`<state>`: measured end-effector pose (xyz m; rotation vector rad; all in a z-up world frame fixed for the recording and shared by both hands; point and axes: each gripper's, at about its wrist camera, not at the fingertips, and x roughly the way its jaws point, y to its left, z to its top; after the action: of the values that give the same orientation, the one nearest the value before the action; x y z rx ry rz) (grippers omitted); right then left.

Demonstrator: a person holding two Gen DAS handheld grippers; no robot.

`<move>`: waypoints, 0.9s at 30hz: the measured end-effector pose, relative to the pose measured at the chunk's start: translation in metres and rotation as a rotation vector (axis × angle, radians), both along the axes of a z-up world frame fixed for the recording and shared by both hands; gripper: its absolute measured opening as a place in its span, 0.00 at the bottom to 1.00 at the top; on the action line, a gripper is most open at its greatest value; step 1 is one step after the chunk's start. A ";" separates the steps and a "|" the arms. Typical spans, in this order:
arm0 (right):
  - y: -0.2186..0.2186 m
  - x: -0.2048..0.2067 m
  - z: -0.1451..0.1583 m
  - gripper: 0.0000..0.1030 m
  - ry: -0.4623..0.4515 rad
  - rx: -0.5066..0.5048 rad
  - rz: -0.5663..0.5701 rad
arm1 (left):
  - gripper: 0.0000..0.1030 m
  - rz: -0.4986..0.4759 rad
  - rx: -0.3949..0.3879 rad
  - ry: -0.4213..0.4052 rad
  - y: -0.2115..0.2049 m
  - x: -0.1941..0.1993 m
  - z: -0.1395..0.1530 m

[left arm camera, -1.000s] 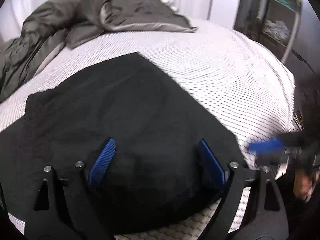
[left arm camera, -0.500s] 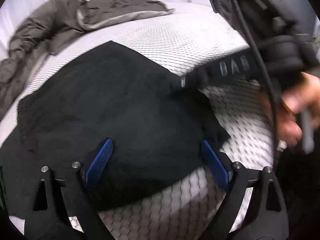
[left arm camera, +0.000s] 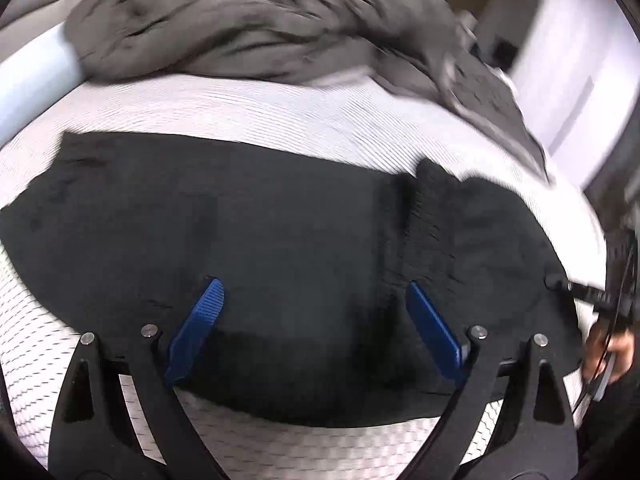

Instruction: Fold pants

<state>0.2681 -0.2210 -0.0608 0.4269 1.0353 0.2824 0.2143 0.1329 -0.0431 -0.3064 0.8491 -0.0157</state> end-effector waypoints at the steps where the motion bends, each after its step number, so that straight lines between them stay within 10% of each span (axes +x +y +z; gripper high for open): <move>1: 0.001 0.001 0.004 0.16 -0.025 -0.015 0.010 | 0.89 0.009 -0.007 -0.006 0.006 -0.003 0.001; 8: -0.034 -0.004 0.031 0.47 -0.086 -0.080 -0.131 | 0.89 -0.094 0.040 -0.035 -0.020 -0.001 0.006; 13: -0.007 -0.032 0.054 0.66 -0.187 -0.096 -0.024 | 0.89 -0.285 0.112 -0.012 -0.082 0.002 0.002; 17: 0.032 -0.036 0.047 0.66 -0.174 -0.093 0.062 | 0.47 -0.347 0.073 0.083 -0.104 0.013 -0.018; 22: 0.057 -0.036 0.018 0.66 -0.095 -0.175 0.110 | 0.28 -0.369 0.074 0.050 -0.104 -0.004 -0.008; 27: 0.060 -0.039 0.018 0.69 -0.107 -0.199 0.114 | 0.32 -0.362 0.085 0.081 -0.092 -0.008 -0.015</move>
<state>0.2289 -0.1609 -0.0433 0.1715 0.9741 0.2974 0.2067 0.0404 -0.0583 -0.0709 0.9744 -0.3050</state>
